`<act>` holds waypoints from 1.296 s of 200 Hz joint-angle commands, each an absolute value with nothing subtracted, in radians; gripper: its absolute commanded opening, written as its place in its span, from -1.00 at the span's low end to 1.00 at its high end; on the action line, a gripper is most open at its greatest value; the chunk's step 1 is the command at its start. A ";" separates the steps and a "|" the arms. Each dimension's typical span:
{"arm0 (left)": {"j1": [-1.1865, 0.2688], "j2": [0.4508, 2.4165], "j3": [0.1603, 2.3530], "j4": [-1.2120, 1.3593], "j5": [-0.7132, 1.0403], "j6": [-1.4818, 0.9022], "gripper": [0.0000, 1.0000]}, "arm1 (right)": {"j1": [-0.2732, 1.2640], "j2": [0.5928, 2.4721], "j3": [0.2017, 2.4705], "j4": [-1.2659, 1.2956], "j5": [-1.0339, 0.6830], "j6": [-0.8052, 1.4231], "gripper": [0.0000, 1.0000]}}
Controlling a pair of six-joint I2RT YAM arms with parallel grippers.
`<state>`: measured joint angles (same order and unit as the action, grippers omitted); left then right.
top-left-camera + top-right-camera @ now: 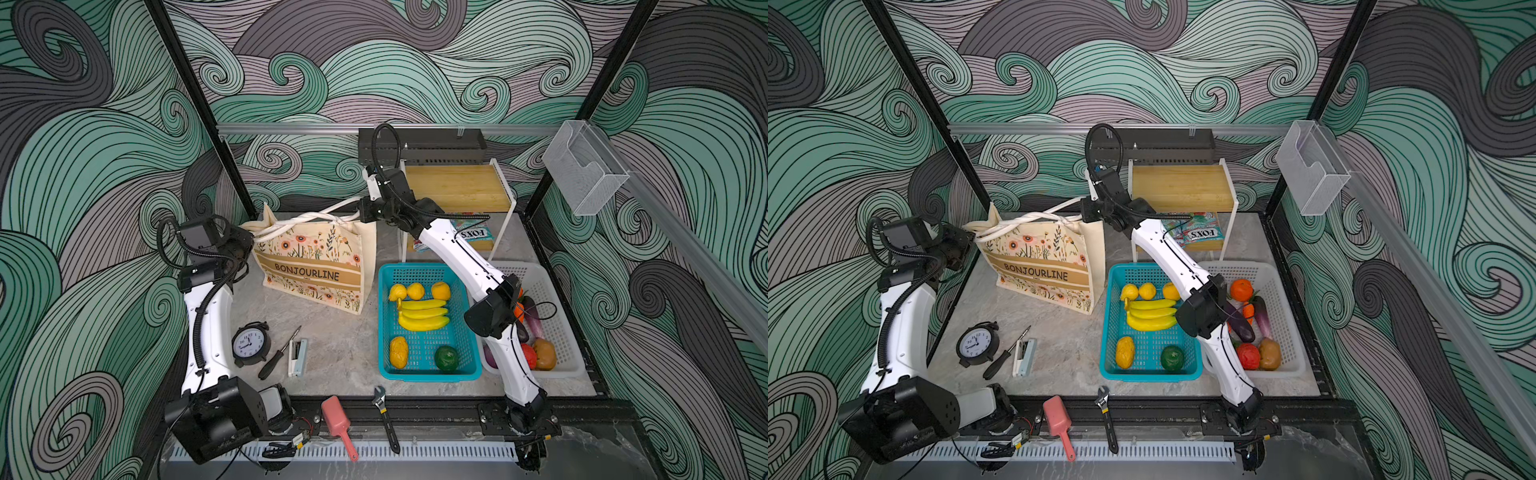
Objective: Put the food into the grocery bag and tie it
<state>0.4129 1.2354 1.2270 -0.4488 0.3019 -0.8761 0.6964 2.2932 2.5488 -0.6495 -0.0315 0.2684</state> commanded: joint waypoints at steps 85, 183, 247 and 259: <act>0.446 1.220 1.161 -0.374 0.361 -0.911 0.61 | 0.742 2.117 2.460 -0.646 -0.039 0.015 -0.04; 0.477 0.954 1.242 -0.629 0.144 -0.675 0.97 | 0.805 1.659 1.950 -0.592 0.166 0.003 0.99; 0.469 0.800 0.965 -0.528 0.358 -0.596 0.97 | 0.611 1.145 1.225 -0.444 0.176 0.142 0.99; 0.442 0.779 0.945 -0.554 0.347 -0.558 0.97 | 0.533 1.071 1.112 -0.411 0.137 0.167 0.99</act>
